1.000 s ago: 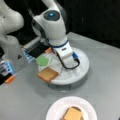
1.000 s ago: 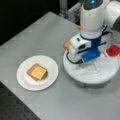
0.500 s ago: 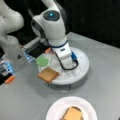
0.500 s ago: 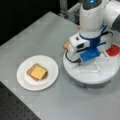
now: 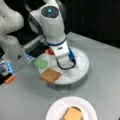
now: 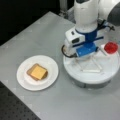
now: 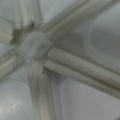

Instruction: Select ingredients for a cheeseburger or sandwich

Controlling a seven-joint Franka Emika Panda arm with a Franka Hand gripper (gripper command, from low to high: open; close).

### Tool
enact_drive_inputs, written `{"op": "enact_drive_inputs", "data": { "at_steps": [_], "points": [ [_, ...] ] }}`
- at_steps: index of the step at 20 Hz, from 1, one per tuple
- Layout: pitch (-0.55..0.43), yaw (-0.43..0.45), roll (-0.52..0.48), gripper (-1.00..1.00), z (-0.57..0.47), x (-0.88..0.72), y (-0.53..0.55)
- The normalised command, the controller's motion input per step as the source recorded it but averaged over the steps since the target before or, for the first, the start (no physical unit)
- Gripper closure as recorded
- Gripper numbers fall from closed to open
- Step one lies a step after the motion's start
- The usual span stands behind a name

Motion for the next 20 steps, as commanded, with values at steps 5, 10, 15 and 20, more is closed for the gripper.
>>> {"op": "enact_drive_inputs", "data": {
  "at_steps": [5,10,15,20],
  "points": [
    [0.176,0.073,-0.049,-1.00,0.20,0.08,0.04],
    [0.182,-0.073,-0.069,-1.00,0.26,0.04,-0.01],
    [0.156,-0.276,-0.077,-1.00,0.39,-0.03,-0.06],
    [0.070,-0.341,-0.077,-1.00,0.32,-0.12,-0.08]
  ]
}}
